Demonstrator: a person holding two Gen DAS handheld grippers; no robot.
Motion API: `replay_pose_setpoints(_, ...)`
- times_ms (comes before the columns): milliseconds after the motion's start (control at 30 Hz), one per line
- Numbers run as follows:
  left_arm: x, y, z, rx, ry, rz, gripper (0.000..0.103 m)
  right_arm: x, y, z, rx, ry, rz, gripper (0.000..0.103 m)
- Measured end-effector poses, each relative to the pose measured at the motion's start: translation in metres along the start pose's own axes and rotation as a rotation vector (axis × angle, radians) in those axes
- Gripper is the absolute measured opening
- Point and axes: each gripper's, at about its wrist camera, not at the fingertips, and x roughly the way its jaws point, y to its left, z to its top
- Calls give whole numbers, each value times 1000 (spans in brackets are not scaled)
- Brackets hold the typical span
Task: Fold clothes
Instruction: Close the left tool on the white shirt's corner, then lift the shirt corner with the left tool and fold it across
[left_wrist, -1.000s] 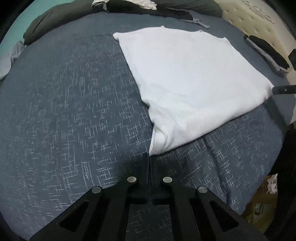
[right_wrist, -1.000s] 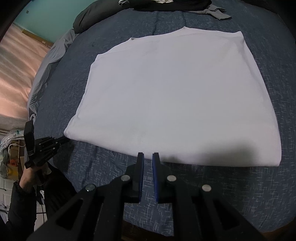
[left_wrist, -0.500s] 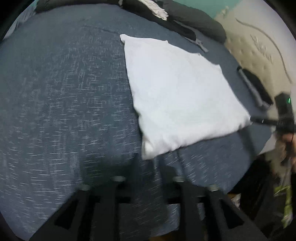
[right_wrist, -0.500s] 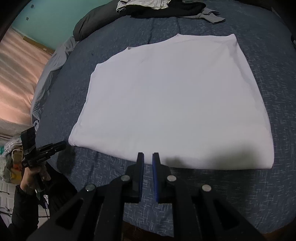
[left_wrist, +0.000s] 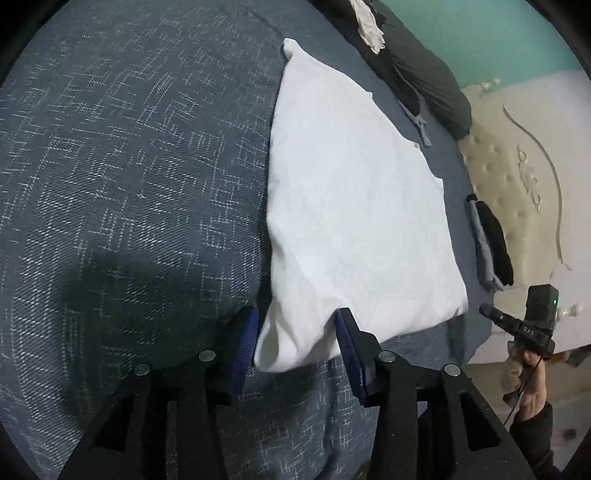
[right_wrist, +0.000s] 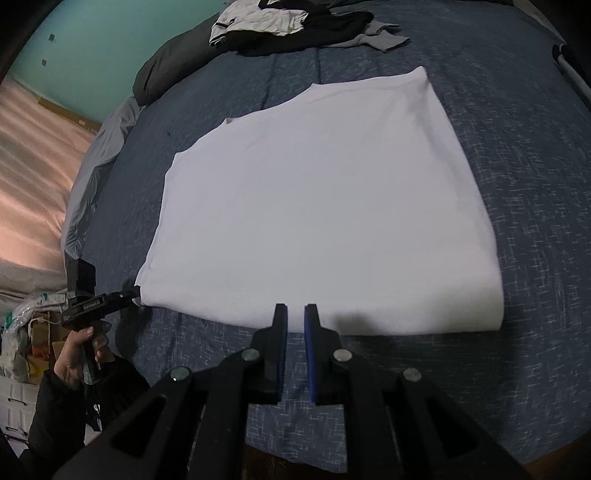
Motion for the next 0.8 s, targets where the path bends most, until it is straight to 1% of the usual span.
replay_pose_setpoints(33, 2, 0, 2, -7, -2, -3, 46, -2, -2, 1, 4, -6, 3, 8)
replay_pose_setpoints(67, 4, 1, 3, -14, -4, -7, 41, -4, -4, 1, 8, -12, 6, 8)
replay_pose_setpoints(100, 5, 0, 3, -19, -4, -8, 30, -5, -6, 2, 11, -17, 9, 8)
replay_pose_setpoints(200, 5, -6, 5, -1, -10, 6, 9, -10, -13, 2, 18, -27, 12, 8)
replay_pose_setpoints(233, 4, -8, 6, 6, -16, 6, 8, -12, -16, 2, 20, -30, 12, 8)
replay_pose_setpoints(367, -7, -24, 12, 38, -52, -5, 5, -18, -31, 3, 39, -44, 12, 8)
replay_pose_setpoints(533, -21, -58, 27, 63, -92, -47, 5, -26, -50, 5, 70, -65, 11, 8)
replay_pose_setpoints(667, -23, -100, 41, 114, -106, -60, 5, -36, -66, 5, 87, -84, 23, 8)
replay_pose_setpoints(800, -9, -164, 59, 191, -100, -70, 5, -46, -87, 5, 108, -100, 36, 8)
